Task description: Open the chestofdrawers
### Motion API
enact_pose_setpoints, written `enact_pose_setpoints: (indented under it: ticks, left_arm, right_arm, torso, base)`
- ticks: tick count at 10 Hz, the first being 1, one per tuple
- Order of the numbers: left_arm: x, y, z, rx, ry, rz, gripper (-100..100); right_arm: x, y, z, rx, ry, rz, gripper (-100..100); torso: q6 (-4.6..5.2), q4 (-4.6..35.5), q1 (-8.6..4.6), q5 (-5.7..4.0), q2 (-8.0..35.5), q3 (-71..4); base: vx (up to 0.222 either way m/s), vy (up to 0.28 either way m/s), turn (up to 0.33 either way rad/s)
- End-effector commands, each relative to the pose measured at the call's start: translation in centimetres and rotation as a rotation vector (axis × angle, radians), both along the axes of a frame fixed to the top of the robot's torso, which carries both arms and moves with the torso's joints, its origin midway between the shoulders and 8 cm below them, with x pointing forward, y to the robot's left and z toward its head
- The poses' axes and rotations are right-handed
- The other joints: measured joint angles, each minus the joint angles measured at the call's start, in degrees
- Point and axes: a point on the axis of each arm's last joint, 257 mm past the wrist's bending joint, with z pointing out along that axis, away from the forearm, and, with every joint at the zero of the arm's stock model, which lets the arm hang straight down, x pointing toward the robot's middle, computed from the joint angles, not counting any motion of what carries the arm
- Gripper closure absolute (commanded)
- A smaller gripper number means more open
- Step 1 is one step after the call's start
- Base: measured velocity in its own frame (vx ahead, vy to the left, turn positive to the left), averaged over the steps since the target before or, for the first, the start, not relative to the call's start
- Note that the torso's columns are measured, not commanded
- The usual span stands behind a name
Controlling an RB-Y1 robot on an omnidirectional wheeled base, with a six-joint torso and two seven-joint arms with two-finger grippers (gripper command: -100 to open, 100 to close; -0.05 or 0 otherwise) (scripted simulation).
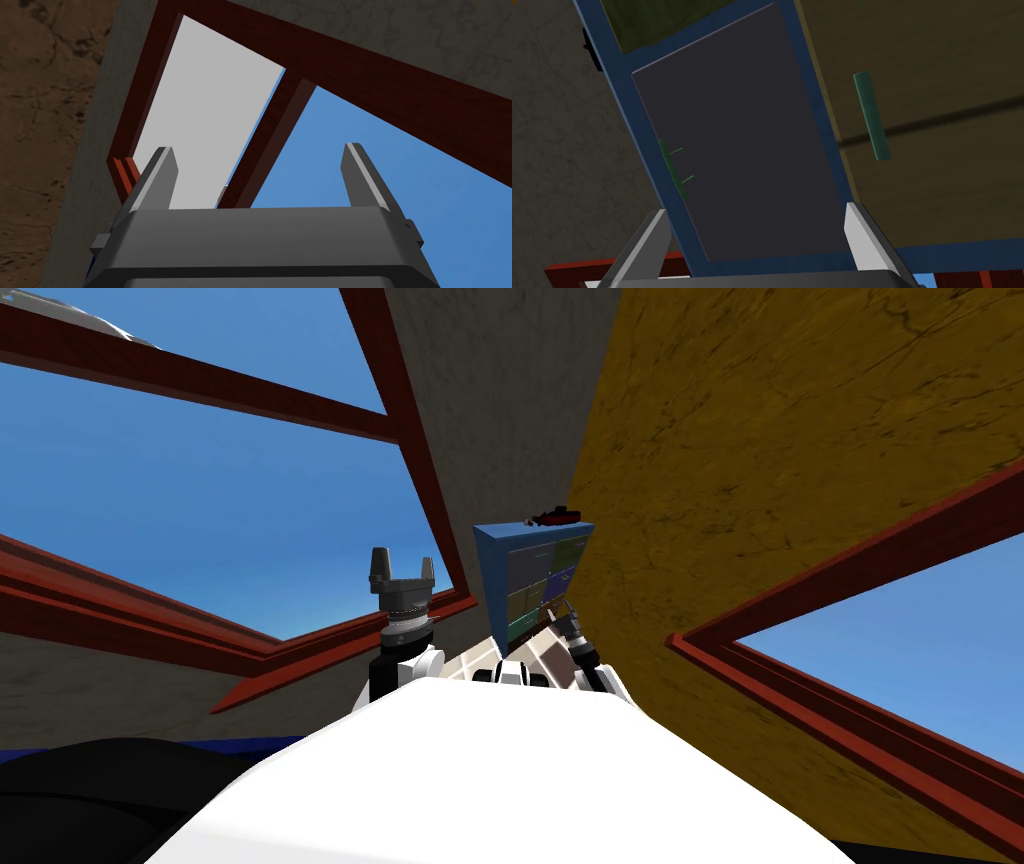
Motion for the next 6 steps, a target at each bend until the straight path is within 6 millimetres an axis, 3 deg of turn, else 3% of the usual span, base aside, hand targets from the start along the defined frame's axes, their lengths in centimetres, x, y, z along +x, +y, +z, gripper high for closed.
enact_pose_setpoints:
  ticks: [1,4,6]
  left_arm:
    - [0.0,0.0,0.0,0.0,0.0,0.0,0]
    - [0.0,0.0,0.0,0.0,0.0,0.0,0]
    - [0.0,0.0,0.0,0.0,0.0,0.0,0]
  right_arm:
    - [0.0,0.3,-0.5,-0.064,-0.015,-0.014,-100]
    - [0.3,1.1,-2.4,-0.175,-0.023,-0.022,-100]
    - [0.3,1.1,-2.4,-0.204,-0.035,-0.031,-100]
  torso:
    - [0.01,0.0,-0.04,0.0,0.0,0.0]
    - [0.0,0.0,-0.07,-0.01,0.1,0.0]
    - [0.0,0.0,-0.03,0.0,0.0,0.0]
  base:
    - [0.029,0.021,-0.001]
    - [0.05,0.033,0.001]
    - [0.042,0.034,0.0]
